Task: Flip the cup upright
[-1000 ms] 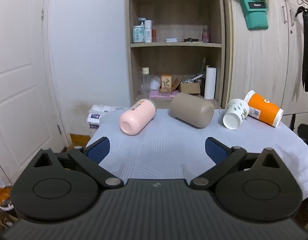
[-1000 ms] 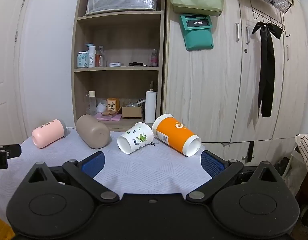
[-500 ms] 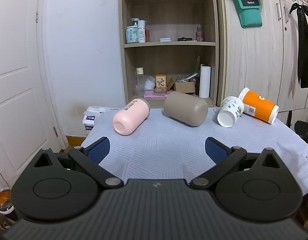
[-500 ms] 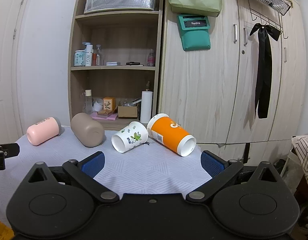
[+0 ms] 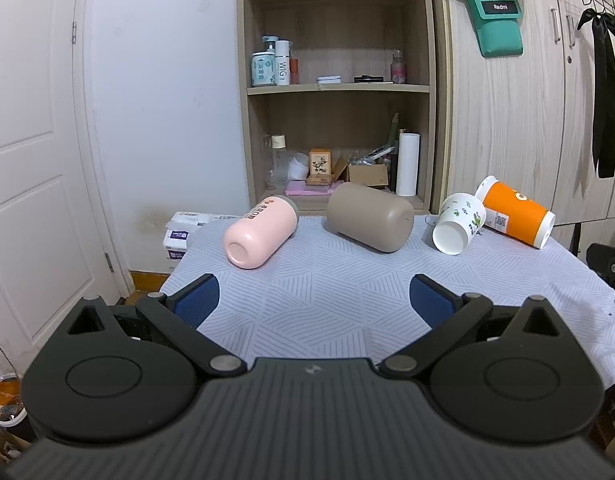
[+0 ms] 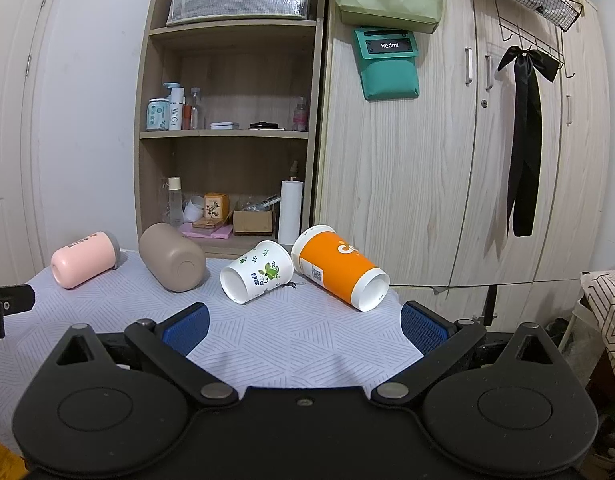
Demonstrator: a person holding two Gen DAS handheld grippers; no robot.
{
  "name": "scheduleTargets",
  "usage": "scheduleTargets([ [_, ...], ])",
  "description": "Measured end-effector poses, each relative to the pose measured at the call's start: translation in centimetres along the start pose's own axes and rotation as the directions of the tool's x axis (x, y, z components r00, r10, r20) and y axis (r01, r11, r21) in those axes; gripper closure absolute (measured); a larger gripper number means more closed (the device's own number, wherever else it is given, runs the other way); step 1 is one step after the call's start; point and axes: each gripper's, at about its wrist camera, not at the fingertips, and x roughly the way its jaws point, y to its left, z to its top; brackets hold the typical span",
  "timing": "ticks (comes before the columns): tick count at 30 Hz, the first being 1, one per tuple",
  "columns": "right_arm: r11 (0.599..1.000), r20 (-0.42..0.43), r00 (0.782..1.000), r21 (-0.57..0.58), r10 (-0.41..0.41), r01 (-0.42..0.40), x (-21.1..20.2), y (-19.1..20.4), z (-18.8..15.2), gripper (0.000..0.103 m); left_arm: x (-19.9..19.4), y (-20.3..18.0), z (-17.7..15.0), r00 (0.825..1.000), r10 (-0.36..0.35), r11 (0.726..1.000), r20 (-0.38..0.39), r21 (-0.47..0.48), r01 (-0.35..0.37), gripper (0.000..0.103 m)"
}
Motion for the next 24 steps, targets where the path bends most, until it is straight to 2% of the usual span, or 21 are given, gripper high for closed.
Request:
scheduleTargets([
  [3, 1.0, 0.003, 1.0, -0.001, 0.0, 0.0, -0.13, -0.03, -0.06, 0.0, -0.22, 0.17, -0.03, 1.0, -0.021, 1.0, 0.001, -0.015, 0.021, 0.0],
  [14, 1.0, -0.006, 1.0, -0.004, 0.0, 0.0, -0.06, 0.1, -0.35, 0.0, -0.39, -0.33, -0.24, 1.0, -0.021, 1.0, 0.0, -0.004, 0.021, 0.0],
  [24, 1.0, -0.014, 1.0, -0.002, -0.004, 0.004, 0.01, 0.03, -0.38, 0.0, -0.11, -0.38, -0.42, 1.0, 0.004, 1.0, -0.025, 0.003, -0.004, 0.0],
])
